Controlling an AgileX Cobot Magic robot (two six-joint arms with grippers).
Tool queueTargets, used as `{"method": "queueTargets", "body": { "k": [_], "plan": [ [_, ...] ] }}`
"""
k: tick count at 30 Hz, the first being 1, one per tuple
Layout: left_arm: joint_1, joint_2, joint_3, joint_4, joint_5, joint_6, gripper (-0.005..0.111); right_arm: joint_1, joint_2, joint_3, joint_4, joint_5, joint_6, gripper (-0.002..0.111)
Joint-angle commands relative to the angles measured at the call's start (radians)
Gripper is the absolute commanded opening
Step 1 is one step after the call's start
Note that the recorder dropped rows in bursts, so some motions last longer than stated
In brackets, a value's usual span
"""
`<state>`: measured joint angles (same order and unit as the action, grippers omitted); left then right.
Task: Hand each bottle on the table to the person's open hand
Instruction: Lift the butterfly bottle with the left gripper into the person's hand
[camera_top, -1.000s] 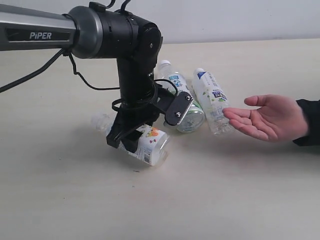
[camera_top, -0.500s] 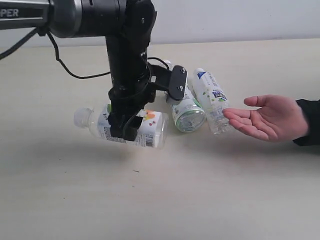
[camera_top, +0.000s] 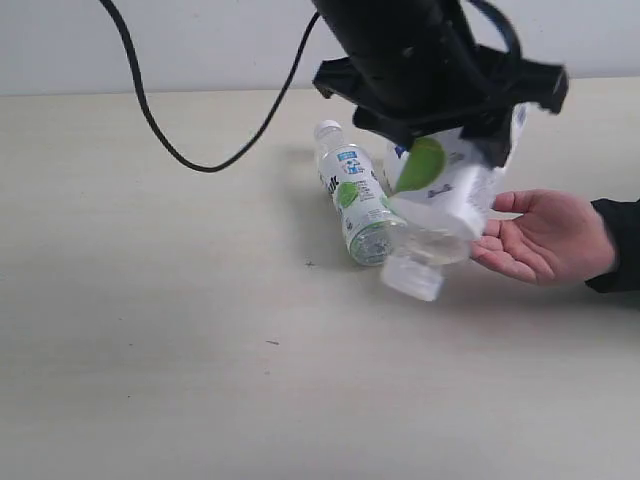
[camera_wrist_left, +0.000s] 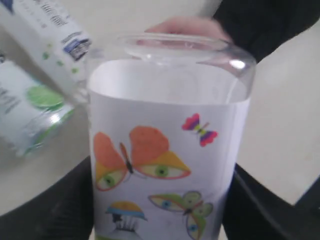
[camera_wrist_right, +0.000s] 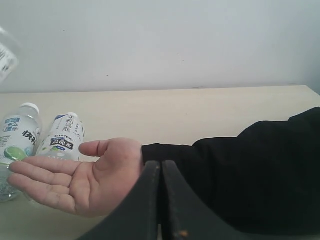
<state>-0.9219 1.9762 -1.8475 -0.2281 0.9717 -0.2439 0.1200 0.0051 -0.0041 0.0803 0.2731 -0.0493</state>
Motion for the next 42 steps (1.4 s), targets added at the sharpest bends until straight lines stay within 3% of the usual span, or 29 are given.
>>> {"method": "queueTargets", "body": {
  "k": [1, 5, 21, 42],
  "plan": [
    [-0.004, 0.005, -0.009, -0.204, -0.157, -0.102, 0.001, -0.005, -0.005, 0.004, -0.002, -0.005, -0.001, 0.0],
    [-0.004, 0.082, -0.009, -0.435, -0.291, -0.113, 0.001, -0.005, -0.005, 0.004, -0.002, -0.005, -0.001, 0.0],
    [-0.004, 0.288, -0.009, -0.584, -0.407, -0.101, 0.003, -0.005, -0.005, 0.004, -0.002, -0.005, -0.001, 0.0],
    [-0.004, 0.299, -0.009, -0.565, -0.381, 0.005, 0.079, -0.005, -0.005, 0.004, -0.002, -0.005, -0.001, 0.0]
  ]
}}
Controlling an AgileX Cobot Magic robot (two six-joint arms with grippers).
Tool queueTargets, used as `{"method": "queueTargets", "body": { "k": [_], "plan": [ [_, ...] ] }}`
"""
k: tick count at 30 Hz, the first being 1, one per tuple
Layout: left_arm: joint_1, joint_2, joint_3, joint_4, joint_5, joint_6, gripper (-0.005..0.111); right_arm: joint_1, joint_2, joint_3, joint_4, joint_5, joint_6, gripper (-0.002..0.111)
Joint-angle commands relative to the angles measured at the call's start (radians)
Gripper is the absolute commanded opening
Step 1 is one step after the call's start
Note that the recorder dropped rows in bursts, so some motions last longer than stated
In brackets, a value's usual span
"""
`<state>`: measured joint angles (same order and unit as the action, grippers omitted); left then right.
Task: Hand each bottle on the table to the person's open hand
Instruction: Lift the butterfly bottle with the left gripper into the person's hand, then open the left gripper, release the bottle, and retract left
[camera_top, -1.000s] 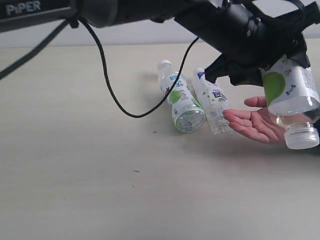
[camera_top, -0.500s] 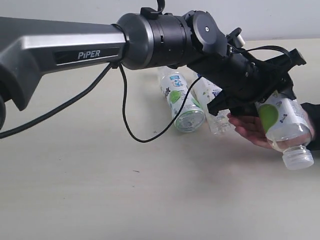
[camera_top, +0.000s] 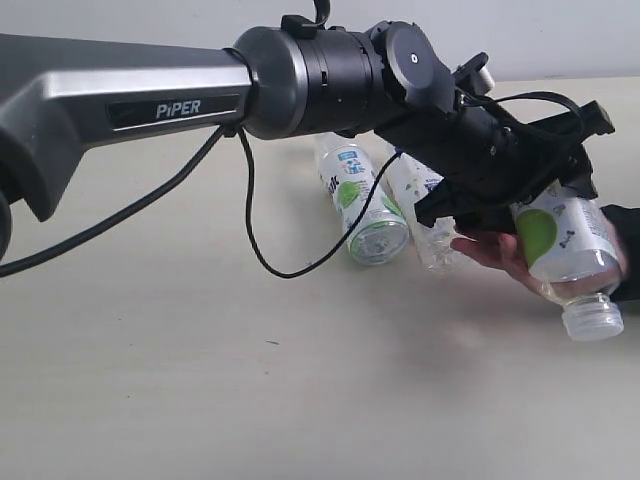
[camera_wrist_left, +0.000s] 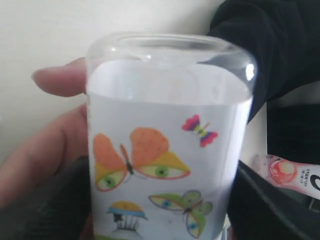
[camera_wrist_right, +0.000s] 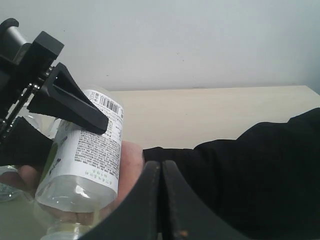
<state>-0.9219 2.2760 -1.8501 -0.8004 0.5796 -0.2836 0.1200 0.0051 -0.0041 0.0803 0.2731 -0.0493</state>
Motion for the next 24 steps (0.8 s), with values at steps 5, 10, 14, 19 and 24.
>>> {"method": "queueTargets", "body": {
  "k": [5, 10, 14, 19, 24],
  "plan": [
    [-0.002, -0.001, -0.006, 0.014, 0.014, 0.055, 0.087, -0.005, -0.005, 0.004, -0.002, -0.005, -0.001, 0.0],
    [0.016, -0.007, -0.006, 0.018, 0.023, 0.057, 0.087, -0.005, -0.005, 0.004, -0.002, -0.005, -0.001, 0.0],
    [0.03, -0.027, -0.006, 0.02, 0.043, 0.072, 0.087, -0.005, -0.005, 0.004, -0.002, -0.005, -0.001, 0.0],
    [0.057, -0.08, -0.006, 0.028, 0.081, 0.115, 0.087, -0.005, -0.005, 0.004, -0.002, -0.005, -0.001, 0.0],
    [0.089, -0.158, -0.006, 0.102, 0.17, 0.164, 0.087, -0.005, -0.005, 0.004, -0.002, -0.005, -0.001, 0.0]
  ]
}}
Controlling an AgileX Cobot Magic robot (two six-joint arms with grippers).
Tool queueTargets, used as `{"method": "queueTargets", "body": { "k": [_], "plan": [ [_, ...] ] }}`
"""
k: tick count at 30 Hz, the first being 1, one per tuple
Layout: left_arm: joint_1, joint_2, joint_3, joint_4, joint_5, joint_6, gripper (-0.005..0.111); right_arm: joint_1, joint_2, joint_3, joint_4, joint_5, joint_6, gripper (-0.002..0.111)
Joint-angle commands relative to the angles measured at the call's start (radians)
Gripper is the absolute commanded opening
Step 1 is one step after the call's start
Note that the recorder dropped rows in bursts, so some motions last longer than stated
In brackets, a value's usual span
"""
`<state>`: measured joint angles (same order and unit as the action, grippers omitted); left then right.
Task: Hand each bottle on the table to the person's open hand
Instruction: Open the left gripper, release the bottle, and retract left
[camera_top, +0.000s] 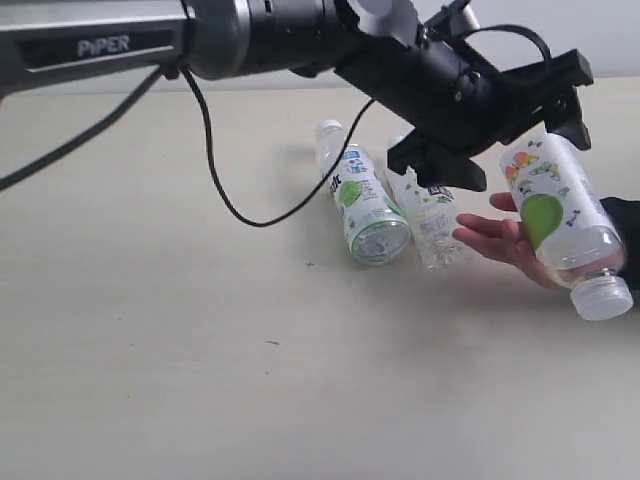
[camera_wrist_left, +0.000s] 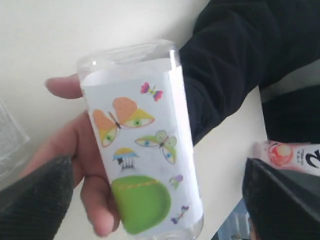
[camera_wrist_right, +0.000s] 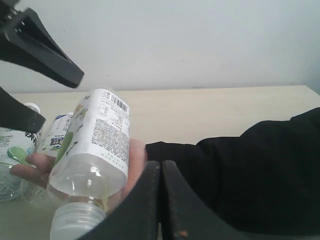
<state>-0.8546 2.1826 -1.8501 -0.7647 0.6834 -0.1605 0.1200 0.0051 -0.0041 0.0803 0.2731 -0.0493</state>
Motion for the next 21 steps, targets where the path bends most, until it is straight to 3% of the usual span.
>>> {"method": "queueTargets", "body": {
  "k": [1, 4, 7, 10, 15, 21],
  "plan": [
    [0.028, -0.078, -0.006, 0.106, 0.083, 0.044, 0.087, -0.005, -0.005, 0.004, -0.002, -0.005, -0.001, 0.0],
    [0.041, -0.124, -0.006, 0.235, 0.154, 0.045, 0.084, -0.005, -0.005, 0.004, -0.002, -0.005, -0.001, 0.0],
    [0.048, -0.169, -0.006, 0.394, 0.224, 0.011, 0.072, -0.005, -0.005, 0.004, -0.002, -0.005, -0.001, 0.0],
    [0.048, -0.202, -0.004, 0.54, 0.301, -0.01, 0.049, -0.005, -0.005, 0.004, -0.002, -0.005, -0.001, 0.0],
    [0.048, -0.247, 0.022, 0.642, 0.377, -0.037, 0.004, -0.005, -0.005, 0.004, -0.002, -0.005, -0.001, 0.0],
    [0.066, -0.342, 0.129, 0.775, 0.314, -0.149, 0.0, -0.005, -0.005, 0.004, -0.002, -0.005, -0.001, 0.0]
  ]
}}
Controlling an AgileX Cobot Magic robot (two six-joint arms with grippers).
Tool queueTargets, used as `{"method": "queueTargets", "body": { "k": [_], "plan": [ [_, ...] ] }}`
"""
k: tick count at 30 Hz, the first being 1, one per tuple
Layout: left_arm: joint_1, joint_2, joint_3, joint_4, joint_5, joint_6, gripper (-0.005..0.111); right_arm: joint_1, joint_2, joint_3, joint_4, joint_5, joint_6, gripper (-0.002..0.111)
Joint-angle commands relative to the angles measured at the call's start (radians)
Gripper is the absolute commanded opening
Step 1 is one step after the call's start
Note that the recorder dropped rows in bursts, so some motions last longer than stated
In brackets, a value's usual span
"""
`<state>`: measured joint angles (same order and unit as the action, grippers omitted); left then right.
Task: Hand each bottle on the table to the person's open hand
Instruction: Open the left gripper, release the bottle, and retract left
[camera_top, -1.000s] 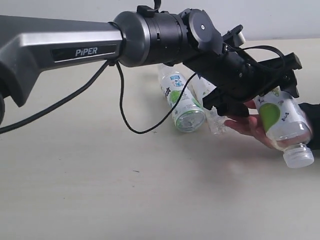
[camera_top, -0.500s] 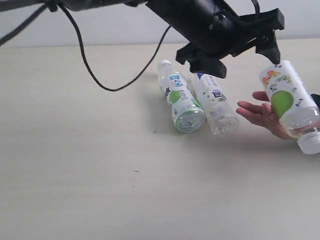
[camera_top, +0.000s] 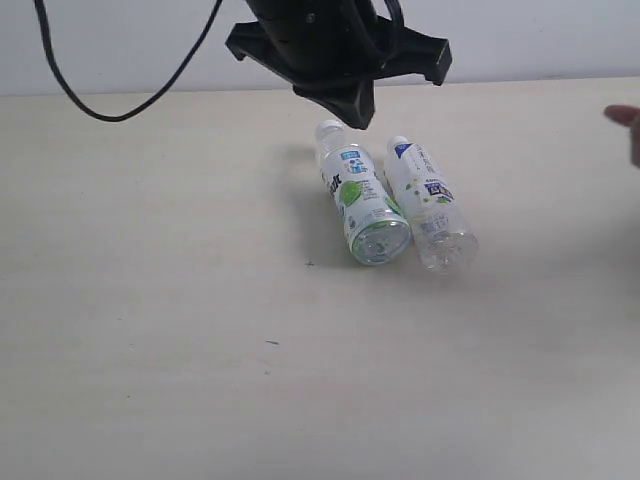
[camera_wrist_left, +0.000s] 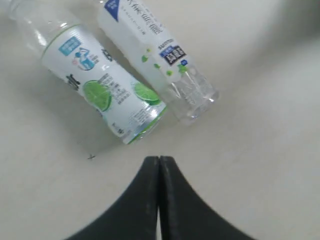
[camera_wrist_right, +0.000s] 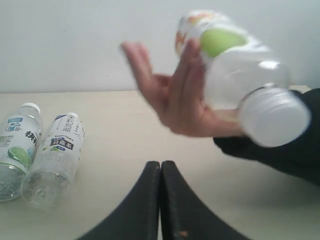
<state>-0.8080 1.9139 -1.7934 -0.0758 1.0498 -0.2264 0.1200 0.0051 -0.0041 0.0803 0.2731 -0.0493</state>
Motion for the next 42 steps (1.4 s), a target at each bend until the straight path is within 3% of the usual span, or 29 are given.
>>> {"method": "queueTargets", "body": {
  "k": [1, 7, 13, 16, 22, 27, 31, 42],
  "plan": [
    [0.024, -0.094, 0.098, 0.102, -0.085, -0.103, 0.0, -0.005, -0.005, 0.004, -0.002, -0.005, -0.001, 0.0],
    [0.076, -0.278, 0.367, 0.224, -0.36, -0.285, 0.0, -0.005, -0.005, 0.004, -0.002, -0.005, -0.001, 0.0],
    [0.177, -0.483, 0.654, 0.576, -0.63, -0.815, 0.0, -0.005, -0.005, 0.004, -0.002, -0.005, -0.001, 0.0],
    [0.237, -0.545, 0.737, 0.724, -0.654, -0.927, 0.0, -0.005, -0.005, 0.004, -0.002, -0.005, -0.001, 0.0],
    [0.3, -0.592, 0.813, 0.851, -0.576, -0.904, 0.0, -0.005, -0.005, 0.004, -0.002, -0.005, -0.001, 0.0],
    [0.299, -0.592, 0.859, 0.875, -0.572, -0.773, 0.0, -0.005, -0.005, 0.004, -0.002, -0.005, -0.001, 0.0],
    [0.299, -0.592, 0.887, 0.875, -0.586, -0.768, 0.0, -0.005, -0.005, 0.004, -0.002, -0.005, -0.001, 0.0],
    [0.299, -0.592, 0.899, 0.697, -0.61, -0.536, 0.0, -0.005, -0.005, 0.004, -0.002, -0.005, -0.001, 0.0]
  ]
}}
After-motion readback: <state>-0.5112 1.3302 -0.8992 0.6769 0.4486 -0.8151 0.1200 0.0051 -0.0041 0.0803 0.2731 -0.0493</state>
